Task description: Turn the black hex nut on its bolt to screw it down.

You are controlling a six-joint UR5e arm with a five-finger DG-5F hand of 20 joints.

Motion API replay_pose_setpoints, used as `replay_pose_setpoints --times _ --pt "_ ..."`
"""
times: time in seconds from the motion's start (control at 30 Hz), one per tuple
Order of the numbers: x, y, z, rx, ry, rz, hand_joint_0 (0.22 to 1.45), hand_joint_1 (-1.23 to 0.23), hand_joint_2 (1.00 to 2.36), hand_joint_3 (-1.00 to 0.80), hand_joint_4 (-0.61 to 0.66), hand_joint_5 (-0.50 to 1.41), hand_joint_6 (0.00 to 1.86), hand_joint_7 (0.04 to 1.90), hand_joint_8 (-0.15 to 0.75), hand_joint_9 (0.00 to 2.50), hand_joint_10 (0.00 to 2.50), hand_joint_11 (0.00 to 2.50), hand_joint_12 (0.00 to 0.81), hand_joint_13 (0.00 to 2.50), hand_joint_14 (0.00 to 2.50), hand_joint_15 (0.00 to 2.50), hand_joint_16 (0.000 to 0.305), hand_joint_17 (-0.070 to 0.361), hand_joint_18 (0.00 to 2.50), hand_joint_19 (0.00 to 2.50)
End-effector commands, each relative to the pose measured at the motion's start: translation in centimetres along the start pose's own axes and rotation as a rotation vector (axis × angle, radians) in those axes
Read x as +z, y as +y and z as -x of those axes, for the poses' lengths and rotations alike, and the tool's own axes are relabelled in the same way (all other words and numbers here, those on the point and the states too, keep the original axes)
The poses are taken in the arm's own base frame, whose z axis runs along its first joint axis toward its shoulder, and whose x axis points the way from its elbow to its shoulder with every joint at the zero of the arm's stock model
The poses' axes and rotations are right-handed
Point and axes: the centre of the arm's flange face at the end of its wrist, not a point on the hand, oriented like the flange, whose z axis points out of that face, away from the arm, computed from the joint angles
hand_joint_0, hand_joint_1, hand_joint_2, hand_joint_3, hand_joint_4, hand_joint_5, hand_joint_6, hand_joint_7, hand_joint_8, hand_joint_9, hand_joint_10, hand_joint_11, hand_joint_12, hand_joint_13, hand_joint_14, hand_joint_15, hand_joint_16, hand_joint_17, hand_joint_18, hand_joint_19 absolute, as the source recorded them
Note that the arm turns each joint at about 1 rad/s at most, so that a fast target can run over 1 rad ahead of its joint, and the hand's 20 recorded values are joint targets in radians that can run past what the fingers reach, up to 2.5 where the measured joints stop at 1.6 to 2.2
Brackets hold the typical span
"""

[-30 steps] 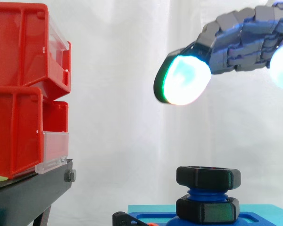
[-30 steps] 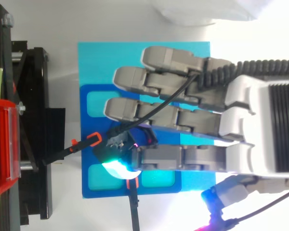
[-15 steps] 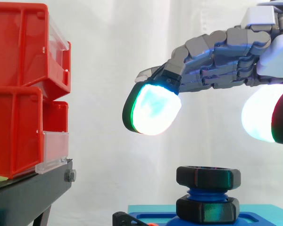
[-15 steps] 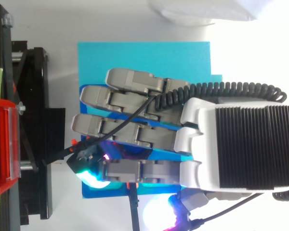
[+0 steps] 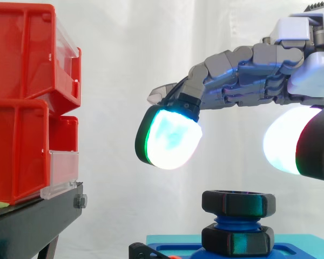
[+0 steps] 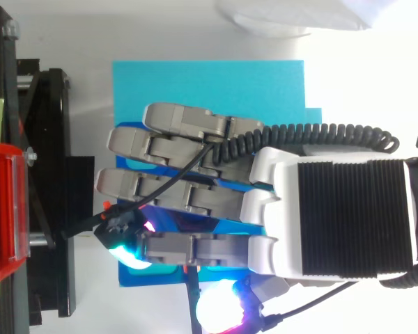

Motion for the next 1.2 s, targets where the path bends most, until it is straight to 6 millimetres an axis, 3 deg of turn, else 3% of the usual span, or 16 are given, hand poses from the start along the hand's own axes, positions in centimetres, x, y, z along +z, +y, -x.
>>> replay_pose_setpoints --times 0.0,0.2,1.0,1.03,1.17 --pt "-0.1 -0.1 -0.1 -0.016 0.008 0.001 0.44 -0.49 1.00 -0.50 0.13 -0.26 0.50 0.85 0.177 0.09 0.00 0.00 0.316 0.06 0.00 0.00 0.053 0.120 0.00 0.00" --pt "-0.3 -0.2 -0.3 -0.064 0.025 0.008 0.44 -0.45 1.00 -0.50 0.14 -0.25 0.50 0.93 0.182 0.10 0.00 0.00 0.314 0.07 0.00 0.00 0.053 0.119 0.00 0.00" --pt "-0.2 -0.3 -0.1 -0.158 0.014 0.015 0.44 -0.43 1.00 -0.50 0.15 -0.23 0.50 0.91 0.198 0.14 0.00 0.00 0.319 0.11 0.00 0.00 0.054 0.121 0.00 0.00" --pt "0.1 -0.3 -1.9 -0.160 0.040 0.016 0.44 -0.43 1.00 -0.50 0.15 -0.23 0.50 0.91 0.198 0.14 0.00 0.00 0.319 0.11 0.00 0.00 0.054 0.121 0.00 0.00" --pt "0.2 -0.4 -1.9 -0.154 0.036 0.018 0.44 -0.43 1.00 -0.50 0.15 -0.23 0.50 0.91 0.199 0.14 0.00 0.00 0.319 0.11 0.00 0.00 0.054 0.121 0.00 0.00"
